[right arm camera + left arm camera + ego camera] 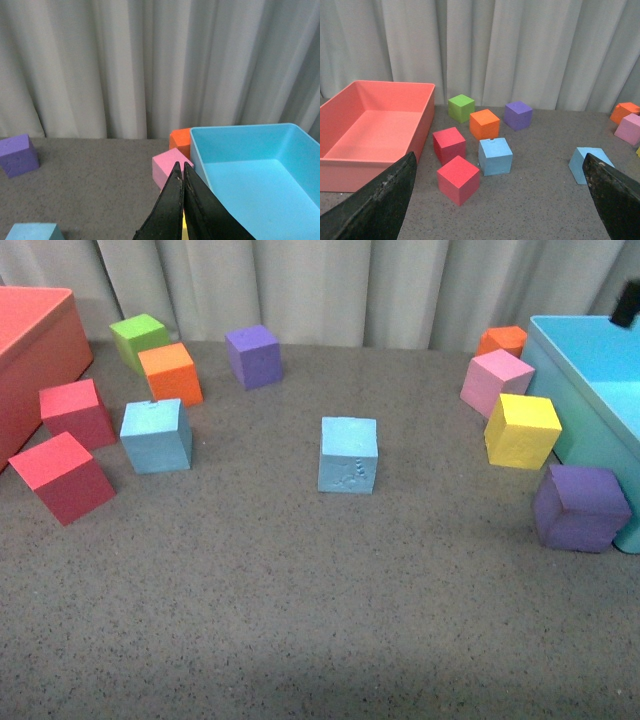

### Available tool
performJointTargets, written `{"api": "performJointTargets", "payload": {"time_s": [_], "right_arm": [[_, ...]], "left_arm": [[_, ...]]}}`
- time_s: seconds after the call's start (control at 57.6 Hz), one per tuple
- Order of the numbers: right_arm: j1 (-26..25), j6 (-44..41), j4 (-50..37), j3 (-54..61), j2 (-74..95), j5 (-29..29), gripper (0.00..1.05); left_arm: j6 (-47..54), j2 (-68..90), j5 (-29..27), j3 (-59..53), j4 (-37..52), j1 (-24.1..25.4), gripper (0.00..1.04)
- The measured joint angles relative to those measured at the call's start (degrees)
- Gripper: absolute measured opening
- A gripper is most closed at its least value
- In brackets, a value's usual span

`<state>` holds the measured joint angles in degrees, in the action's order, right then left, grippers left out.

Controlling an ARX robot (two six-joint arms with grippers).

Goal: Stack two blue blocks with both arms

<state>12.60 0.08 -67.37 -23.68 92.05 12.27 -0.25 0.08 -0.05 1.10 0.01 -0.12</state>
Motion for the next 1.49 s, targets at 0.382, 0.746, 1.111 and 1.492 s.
{"api": "performJointTargets", "payload": {"time_s": [0.382,0.746,1.111,1.492], "right_arm": [[-5.6,0.0,3.7,13.6,-17.3,-5.3,0.01],[-11.1,-0.1,13.6,20.0,-33.6,-11.7,0.01],[-12.5,0.0,26.7,22.9,-49.7,-12.2,0.01],[-12.5,0.0,42.3,23.5,-66.9,-12.2,0.01]], "left_arm": [[0.0,0.0,0.0,0.0,0.0,0.0,0.98],[0.0,0.0,0.0,0.0,0.0,0.0,0.98],[0.0,0.0,0.0,0.0,0.0,0.0,0.98],[0.0,0.0,0.0,0.0,0.0,0.0,0.98]]}}
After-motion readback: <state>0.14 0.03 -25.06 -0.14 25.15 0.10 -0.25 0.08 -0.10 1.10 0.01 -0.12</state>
